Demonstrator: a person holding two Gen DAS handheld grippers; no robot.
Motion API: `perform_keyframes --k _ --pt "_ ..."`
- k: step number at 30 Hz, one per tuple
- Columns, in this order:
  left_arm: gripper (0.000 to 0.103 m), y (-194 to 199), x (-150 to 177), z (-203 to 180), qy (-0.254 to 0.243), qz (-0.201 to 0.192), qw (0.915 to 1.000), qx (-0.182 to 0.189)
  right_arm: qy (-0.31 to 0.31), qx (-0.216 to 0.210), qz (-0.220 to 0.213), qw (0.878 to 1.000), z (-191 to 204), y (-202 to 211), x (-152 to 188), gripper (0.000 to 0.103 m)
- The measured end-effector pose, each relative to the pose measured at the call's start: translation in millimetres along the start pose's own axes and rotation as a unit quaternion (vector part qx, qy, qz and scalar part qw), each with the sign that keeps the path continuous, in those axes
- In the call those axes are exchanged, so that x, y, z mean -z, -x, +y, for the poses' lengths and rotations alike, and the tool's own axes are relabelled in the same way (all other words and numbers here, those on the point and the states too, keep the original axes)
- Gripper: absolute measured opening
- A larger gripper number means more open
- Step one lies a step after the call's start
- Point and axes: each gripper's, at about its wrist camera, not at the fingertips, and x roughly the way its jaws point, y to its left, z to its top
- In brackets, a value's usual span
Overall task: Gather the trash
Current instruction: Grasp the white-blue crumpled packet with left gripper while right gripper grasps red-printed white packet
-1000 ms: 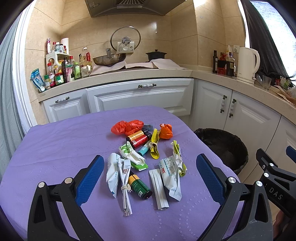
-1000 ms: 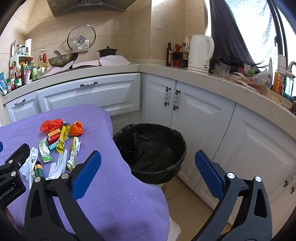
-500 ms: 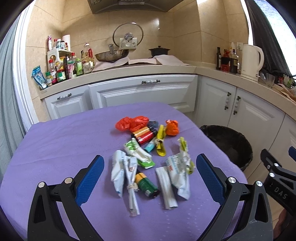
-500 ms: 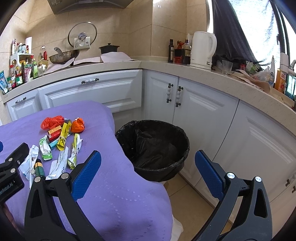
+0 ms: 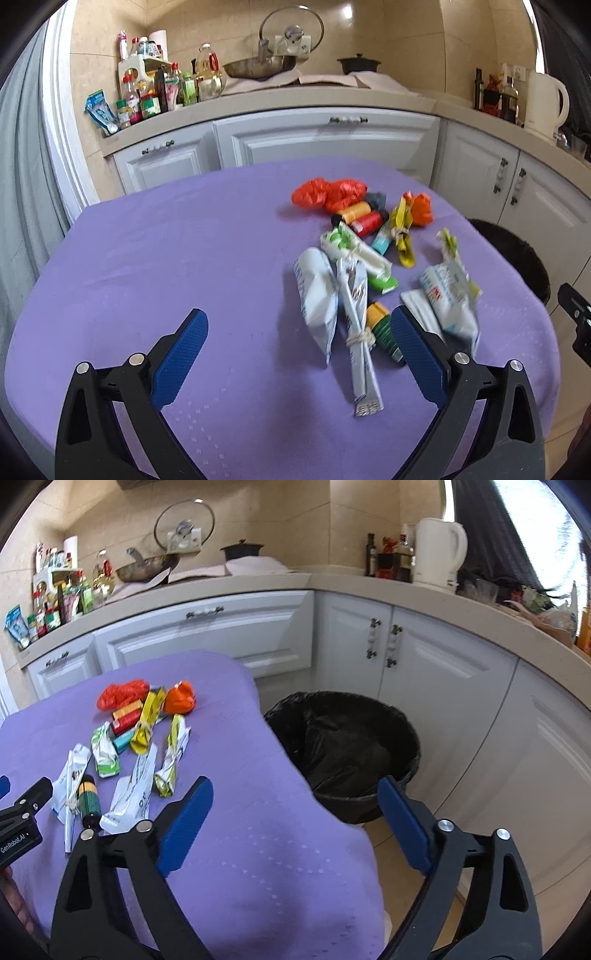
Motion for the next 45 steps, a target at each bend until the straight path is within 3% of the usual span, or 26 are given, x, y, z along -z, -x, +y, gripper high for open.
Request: perform_keyframes --k 5,8,17,29,35,45 --pt "0.09 -7 -1 6 -0.001 0.009 1.0 0.001 0.002 -0.004 0.01 1.0 5 -8 0 0.087" --pt "0.074 -11 -2 13 -0.002 0.019 0.9998 0.009 0.001 -0.004 0.011 1.0 7 -12 -2 0.087" --pt "0.072 -17 3 9 -0.021 0.024 0.9992 0.026 0.015 -0.017 0.025 0.999 22 -23 -2 0.082" --pt "0.022 -38 8 9 -0.024 0.055 0.9953 0.076 0.026 -0.027 0.033 0.999 35 -21 3 0.079" --pt "0.021 -35 10 19 -0.021 0.055 0.9957 0.072 0.033 -0.039 0.033 0.998 45 -18 3 0.077" --pt "0.021 -28 12 51 -0.012 0.046 0.9984 0.03 0.063 -0.093 0.037 0.993 88 -15 1 0.066"
